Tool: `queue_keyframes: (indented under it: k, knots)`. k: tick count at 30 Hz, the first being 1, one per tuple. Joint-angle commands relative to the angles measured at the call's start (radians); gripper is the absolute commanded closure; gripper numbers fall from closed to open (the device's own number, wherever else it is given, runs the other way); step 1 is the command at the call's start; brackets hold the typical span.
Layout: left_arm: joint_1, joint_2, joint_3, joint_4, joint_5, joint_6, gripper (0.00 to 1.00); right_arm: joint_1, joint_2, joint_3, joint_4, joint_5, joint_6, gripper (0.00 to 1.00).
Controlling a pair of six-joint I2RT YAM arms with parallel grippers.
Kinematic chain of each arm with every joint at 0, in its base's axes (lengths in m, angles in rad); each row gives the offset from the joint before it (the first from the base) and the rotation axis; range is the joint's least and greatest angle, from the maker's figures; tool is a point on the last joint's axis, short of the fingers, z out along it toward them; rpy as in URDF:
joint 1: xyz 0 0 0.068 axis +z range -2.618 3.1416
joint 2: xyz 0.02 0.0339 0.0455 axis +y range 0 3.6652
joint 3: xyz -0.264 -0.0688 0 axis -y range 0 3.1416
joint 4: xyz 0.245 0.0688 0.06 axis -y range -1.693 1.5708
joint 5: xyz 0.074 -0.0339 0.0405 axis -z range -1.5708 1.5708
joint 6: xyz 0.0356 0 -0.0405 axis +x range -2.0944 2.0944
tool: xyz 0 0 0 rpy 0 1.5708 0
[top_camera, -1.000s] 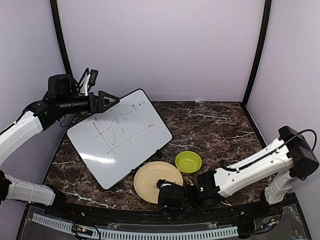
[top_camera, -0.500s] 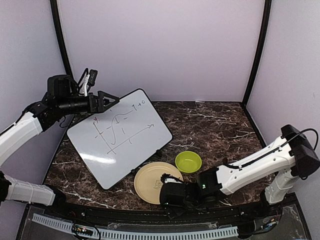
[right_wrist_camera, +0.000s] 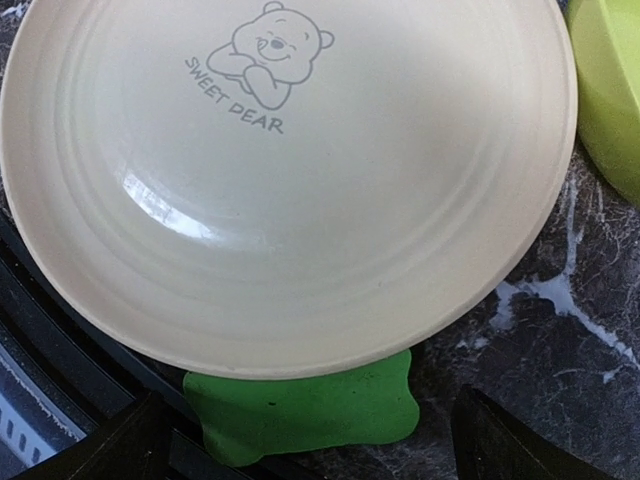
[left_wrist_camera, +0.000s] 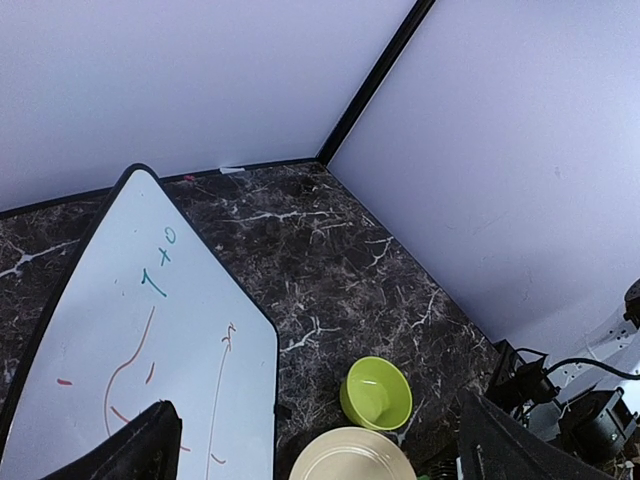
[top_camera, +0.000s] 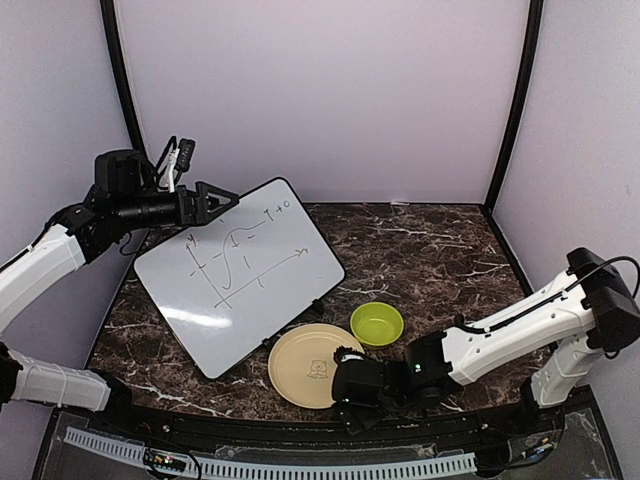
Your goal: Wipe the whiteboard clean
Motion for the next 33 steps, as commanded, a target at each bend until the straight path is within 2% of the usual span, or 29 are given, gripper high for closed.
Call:
queue_keyframes:
  k: [1, 11, 20, 27, 31, 33]
  knots:
    - [0.005, -0.022, -0.008, 0.028, 0.019, 0.002, 0.01, -0.006, 0.047, 0.015, -0.016, 0.007, 0.007, 0.01]
    - [0.005, -0.017, -0.014, 0.049, 0.028, -0.004, 0.01, -0.12, -0.102, -0.109, -0.107, 0.077, 0.072, 0.01]
    - [0.005, -0.009, -0.011, 0.051, 0.026, 0.004, 0.01, -0.286, -0.275, -0.251, -0.095, 0.025, 0.061, 0.01]
    - [0.006, 0.001, -0.013, 0.071, 0.041, -0.006, 0.01, -0.322, -0.346, -0.159, -0.088, -0.018, -0.161, 0.01]
    - [0.006, -0.006, -0.021, 0.082, 0.043, -0.009, 0.01, -0.328, -0.317, -0.12, -0.233, 0.015, -0.137, 0.01]
    - [0.006, -0.011, -0.025, 0.085, 0.044, -0.009, 0.01, -0.326, -0.313, -0.118, -0.258, -0.025, -0.137, 0.01]
